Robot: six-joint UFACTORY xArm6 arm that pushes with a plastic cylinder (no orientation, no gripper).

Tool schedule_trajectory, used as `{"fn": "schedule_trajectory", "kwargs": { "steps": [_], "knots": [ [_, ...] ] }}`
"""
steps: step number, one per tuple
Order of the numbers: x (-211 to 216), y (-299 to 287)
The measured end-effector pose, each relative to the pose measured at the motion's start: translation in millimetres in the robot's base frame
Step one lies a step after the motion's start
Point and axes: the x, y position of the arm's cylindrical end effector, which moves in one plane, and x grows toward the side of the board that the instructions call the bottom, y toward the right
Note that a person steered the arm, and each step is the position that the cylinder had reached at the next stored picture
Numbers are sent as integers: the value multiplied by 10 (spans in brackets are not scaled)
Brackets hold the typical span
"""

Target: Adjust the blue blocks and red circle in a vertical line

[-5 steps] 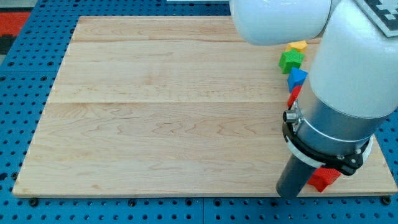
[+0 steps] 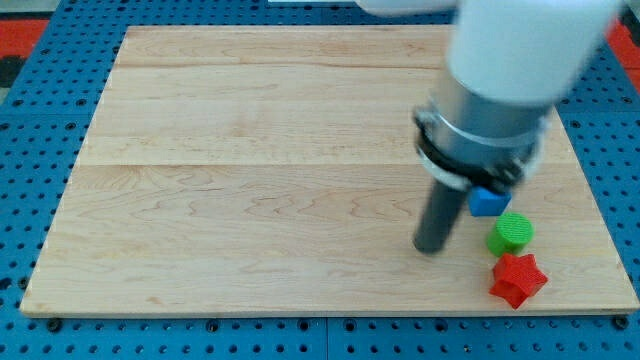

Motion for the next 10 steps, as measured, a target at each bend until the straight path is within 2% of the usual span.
{"fn": "schedule_trajectory", "kwargs": {
  "steps": [1, 2, 4, 7, 8, 9, 10],
  "knots": [
    [-82, 230],
    [-336, 269],
    [-437, 675],
    [-243, 665],
    [-477, 390],
    [-840, 417],
    [-841, 436]
  ]
}}
